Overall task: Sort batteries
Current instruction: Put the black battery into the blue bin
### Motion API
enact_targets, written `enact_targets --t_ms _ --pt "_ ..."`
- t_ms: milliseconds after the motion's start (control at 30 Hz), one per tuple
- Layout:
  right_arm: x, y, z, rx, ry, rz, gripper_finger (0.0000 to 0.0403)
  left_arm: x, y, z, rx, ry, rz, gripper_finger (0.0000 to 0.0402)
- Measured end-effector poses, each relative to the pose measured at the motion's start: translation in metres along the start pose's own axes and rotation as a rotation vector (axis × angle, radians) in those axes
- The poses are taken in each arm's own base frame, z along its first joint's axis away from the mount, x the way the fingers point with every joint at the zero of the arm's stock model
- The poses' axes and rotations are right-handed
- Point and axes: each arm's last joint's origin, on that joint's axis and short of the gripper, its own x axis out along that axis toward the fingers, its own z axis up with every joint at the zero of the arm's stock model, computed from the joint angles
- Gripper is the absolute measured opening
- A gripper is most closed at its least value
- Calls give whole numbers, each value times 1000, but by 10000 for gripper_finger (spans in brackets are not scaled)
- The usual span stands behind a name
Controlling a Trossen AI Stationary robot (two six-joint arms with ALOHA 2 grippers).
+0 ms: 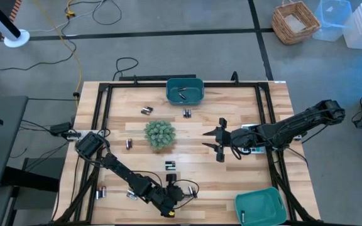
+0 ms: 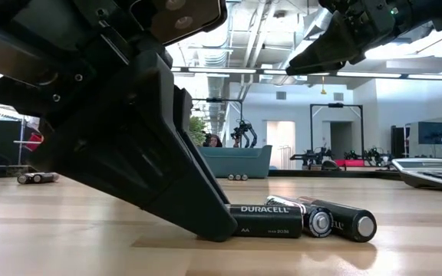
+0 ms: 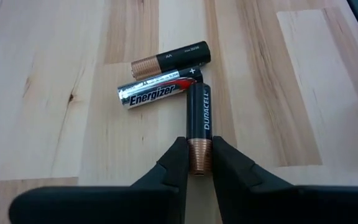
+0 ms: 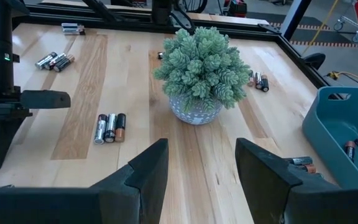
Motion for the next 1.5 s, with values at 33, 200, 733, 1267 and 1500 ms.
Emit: enact_targets --t_ms 33,200,733,1267,1500 --pt "0 0 0 0 0 0 201 -1 -1 1 7 -2 -2 44" --pt "-3 -1 3 -11 -17 2 201 -3 -6 7 56 -16 -7 43" --pt "-63 -4 27 -29 -187 92 201 -32 -2 26 163 36 37 42" --pt "-105 -15 29 -88 -258 136 201 -62 80 90 286 -77 160 42" --pt "-126 -21 32 -144 -336 155 201 -86 166 124 239 -137 223 42"
